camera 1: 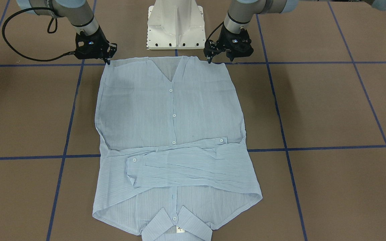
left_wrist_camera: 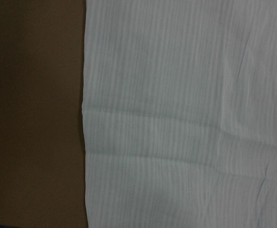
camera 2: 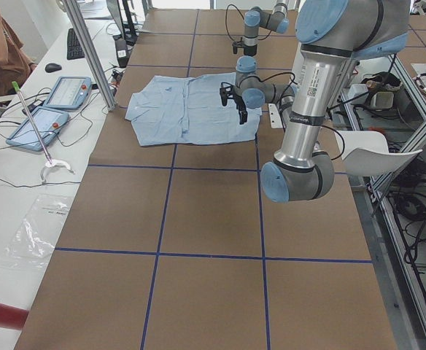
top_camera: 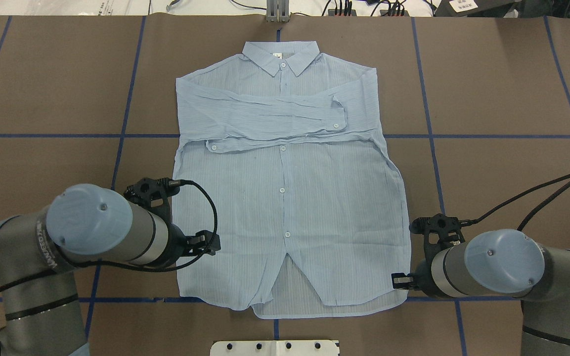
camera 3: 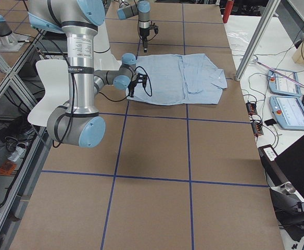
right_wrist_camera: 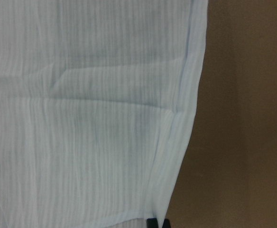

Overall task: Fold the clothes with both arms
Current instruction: 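Lower both grippers and pinch the hem corners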

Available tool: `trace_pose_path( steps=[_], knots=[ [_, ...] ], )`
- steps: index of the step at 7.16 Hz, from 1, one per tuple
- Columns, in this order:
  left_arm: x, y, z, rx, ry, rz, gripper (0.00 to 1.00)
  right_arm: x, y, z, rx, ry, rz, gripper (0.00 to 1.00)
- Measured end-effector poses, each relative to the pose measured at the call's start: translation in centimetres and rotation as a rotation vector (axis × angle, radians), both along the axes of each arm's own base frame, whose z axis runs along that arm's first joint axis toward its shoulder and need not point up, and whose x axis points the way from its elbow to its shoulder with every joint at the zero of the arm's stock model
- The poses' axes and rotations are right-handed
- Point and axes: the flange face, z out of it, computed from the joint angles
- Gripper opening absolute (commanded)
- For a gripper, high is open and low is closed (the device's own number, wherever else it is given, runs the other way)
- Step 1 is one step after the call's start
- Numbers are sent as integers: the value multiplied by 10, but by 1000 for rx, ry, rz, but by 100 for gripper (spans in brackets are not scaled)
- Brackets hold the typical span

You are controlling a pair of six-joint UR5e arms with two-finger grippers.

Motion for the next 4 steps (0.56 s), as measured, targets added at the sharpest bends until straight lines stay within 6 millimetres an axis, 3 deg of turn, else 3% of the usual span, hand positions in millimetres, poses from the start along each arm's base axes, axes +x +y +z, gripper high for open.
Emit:
trace_pose_path(
  steps=[2, 4],
  knots=[
    [25, 3, 29, -23, -66, 8, 90, 1, -2, -4, 1, -8, 5, 0],
    [33, 2, 42, -32, -94, 9, 81, 3, -4, -5, 1, -11, 9, 0]
  ],
)
